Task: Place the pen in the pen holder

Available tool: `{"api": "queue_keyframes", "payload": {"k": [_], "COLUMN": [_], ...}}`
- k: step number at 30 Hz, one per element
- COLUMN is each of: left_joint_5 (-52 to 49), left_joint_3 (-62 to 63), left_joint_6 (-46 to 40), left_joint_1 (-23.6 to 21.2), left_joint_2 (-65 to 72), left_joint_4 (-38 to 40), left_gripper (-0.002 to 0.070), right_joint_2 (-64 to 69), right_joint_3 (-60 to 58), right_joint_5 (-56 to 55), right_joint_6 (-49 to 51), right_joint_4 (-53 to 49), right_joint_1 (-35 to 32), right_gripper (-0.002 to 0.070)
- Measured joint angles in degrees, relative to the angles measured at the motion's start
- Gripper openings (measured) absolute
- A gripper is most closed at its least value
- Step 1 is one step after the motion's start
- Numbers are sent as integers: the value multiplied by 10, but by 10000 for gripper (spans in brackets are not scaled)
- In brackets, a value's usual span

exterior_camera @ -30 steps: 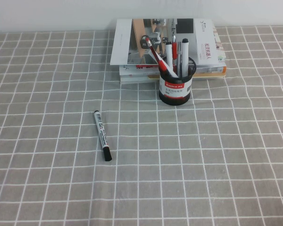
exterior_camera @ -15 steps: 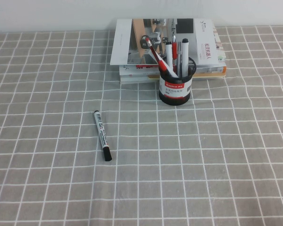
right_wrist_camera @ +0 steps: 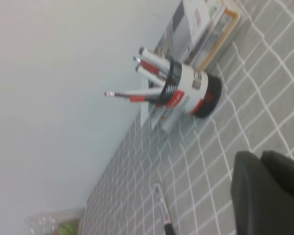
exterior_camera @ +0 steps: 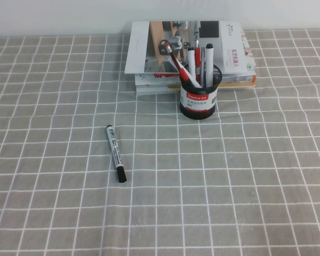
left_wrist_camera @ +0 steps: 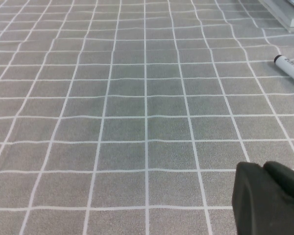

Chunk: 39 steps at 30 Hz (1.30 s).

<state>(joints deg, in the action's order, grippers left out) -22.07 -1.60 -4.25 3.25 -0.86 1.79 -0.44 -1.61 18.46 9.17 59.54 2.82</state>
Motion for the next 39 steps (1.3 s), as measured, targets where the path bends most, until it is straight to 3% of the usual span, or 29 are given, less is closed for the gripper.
{"api": "queue_keyframes", "payload": {"k": [7, 11, 15, 22, 29, 32, 34, 39], "left_joint_5": [0, 0, 0, 0, 0, 0, 0, 0], "left_joint_3": [0, 0, 0, 0, 0, 0, 0, 0], "left_joint_6": [0, 0, 0, 0, 0, 0, 0, 0], "left_joint_1": [0, 0, 0, 0, 0, 0, 0, 0], "left_joint_2": [0, 0, 0, 0, 0, 0, 0, 0], "left_joint_4": [0, 0, 0, 0, 0, 0, 0, 0], "left_gripper": [-3, -3, -3, -3, -3, -3, -3, -3], "right_joint_2": [0, 29, 145, 402, 557, 604, 644, 765], "right_joint_3": [23, 110, 228, 415, 524, 549, 565, 625], "right_joint_5": [87, 167, 281, 506, 520, 520, 520, 520], "right_joint_6": [-80, -116, -108, -103, -92, -92, -71, 14], "right_joint_4": [1, -90, -251, -433, -450, -442, -452, -568], "right_joint_1": [0, 0, 0, 0, 3, 36, 94, 236], "right_gripper": [-13, -12, -12, -12, -12, -12, -12, -13]}}
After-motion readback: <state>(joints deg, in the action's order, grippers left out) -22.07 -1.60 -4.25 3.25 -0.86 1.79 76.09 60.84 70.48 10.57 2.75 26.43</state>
